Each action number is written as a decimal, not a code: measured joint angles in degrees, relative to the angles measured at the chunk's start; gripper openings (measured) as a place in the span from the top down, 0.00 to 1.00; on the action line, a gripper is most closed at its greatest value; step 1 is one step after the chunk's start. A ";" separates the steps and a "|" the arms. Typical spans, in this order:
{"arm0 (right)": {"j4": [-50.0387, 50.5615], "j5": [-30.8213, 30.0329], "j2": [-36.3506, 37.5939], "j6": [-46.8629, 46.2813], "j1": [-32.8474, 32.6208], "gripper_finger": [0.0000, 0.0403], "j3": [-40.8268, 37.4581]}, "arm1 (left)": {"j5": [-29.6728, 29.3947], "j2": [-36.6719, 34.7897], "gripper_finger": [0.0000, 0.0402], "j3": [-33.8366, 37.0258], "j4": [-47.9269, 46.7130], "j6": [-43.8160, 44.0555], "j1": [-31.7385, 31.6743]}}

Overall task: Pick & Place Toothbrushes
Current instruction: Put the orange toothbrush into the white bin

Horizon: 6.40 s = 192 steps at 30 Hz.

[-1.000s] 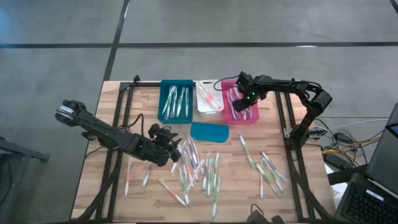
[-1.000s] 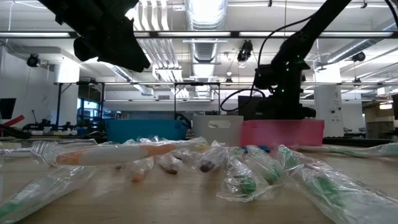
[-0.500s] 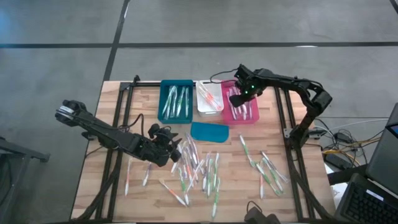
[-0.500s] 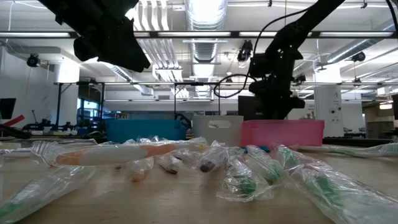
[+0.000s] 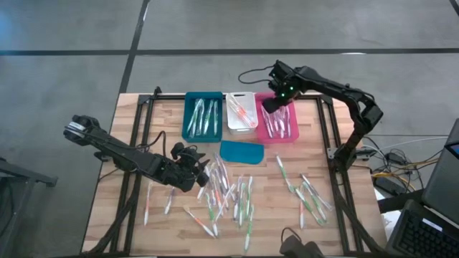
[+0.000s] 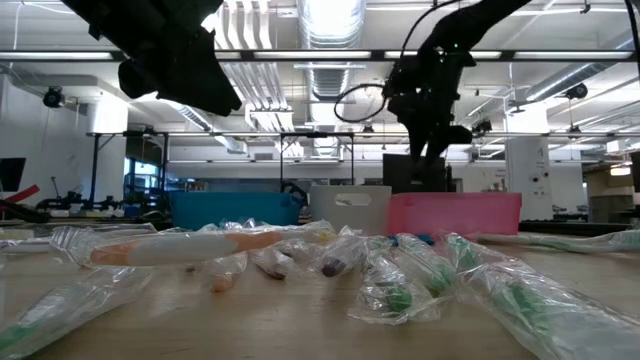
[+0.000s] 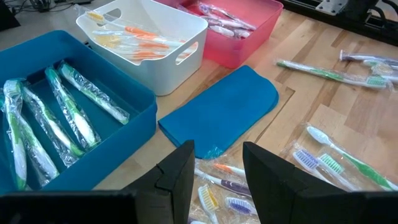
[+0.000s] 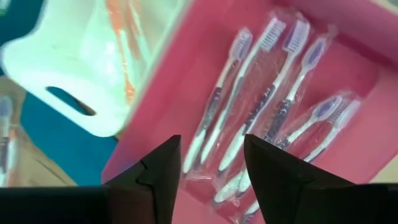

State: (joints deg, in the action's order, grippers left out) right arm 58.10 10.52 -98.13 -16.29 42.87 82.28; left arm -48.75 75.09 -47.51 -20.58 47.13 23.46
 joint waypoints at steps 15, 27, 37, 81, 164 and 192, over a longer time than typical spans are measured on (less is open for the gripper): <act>9.15 0.00 0.13 0.35 -5.18 0.72 14.94 | -0.02 0.00 0.65 0.09 -0.02 0.01 0.00; 12.82 -0.02 0.13 1.51 -12.98 0.79 25.27 | -0.02 0.00 0.65 1.03 0.25 0.06 -0.02; 17.13 -0.09 0.13 1.75 -21.64 0.86 29.09 | -0.01 0.00 0.65 1.05 0.55 -0.02 -0.02; 19.97 -12.91 0.17 -42.48 -65.37 0.75 26.77 | 28.77 -0.09 0.65 4.63 29.59 -56.60 -15.64; 7.87 -19.30 0.13 -115.05 -94.90 0.60 -9.44 | 75.67 -18.29 0.73 18.32 50.12 -63.84 -36.80; -7.79 -17.87 0.09 -115.55 -94.88 0.68 -23.94 | 75.67 -18.27 0.72 18.32 50.14 -63.87 -36.81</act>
State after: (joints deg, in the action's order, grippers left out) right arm 50.31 -7.34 -98.04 -131.85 -52.01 58.34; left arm 26.92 56.82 -29.19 29.57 -16.73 -13.34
